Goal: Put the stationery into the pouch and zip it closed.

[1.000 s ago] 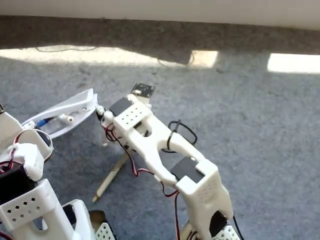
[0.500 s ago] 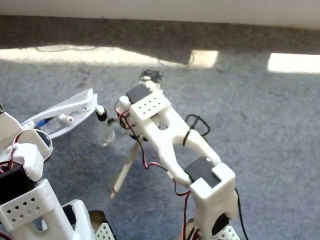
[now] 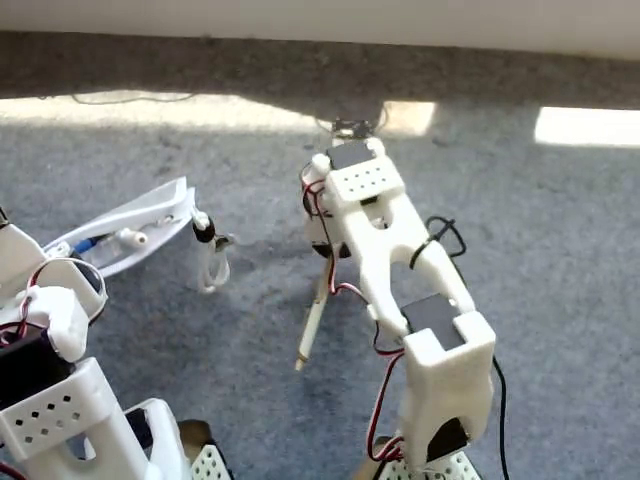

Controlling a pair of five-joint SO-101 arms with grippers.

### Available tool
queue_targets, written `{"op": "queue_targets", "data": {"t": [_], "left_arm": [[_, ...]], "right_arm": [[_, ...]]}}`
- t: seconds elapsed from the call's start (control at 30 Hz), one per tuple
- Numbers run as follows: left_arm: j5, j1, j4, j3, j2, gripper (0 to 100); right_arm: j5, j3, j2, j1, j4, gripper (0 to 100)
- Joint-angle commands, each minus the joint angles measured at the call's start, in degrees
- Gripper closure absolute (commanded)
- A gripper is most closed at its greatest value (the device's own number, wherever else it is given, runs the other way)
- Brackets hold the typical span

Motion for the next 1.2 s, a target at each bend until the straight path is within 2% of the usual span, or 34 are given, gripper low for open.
{"op": "queue_targets", "data": {"t": [0.0,0.27,0.37,0.5,0.63,0.8,0.93,1.17], "left_arm": [[0.35,0.22,-0.88,-0.04,-0.48,99],[-1.76,7.16,-0.88,-0.13,-0.48,99],[-2.02,10.51,-0.88,-0.4,-0.48,99],[-4.75,16.4,-0.88,-1.1,-0.48,99],[-4.84,19.3,-0.53,-4.09,-0.13,99],[-6.59,24.04,3.6,-8.57,-0.04,99],[-7.21,26.68,5.27,-10.33,0.04,99],[-7.3,26.86,5.71,-10.59,0.13,99]], "right_arm": [[4.22,-2.15,-7.78,1.54,0.4,99.3],[6.51,6.2,-24.84,3.03,1.71,99.3],[6.51,11.3,-32.57,2.95,-0.92,99.3],[6.51,21.93,-45.41,3.03,-8.75,99.3],[6.51,34.24,-59.74,2.77,-19.21,99.3],[6.51,47.87,-76.7,2.68,-31.78,99.3],[6.51,54.37,-87.52,2.42,-37.23,99.3],[6.59,57.1,-102.02,-6.9,-42.77,99.3]]}}
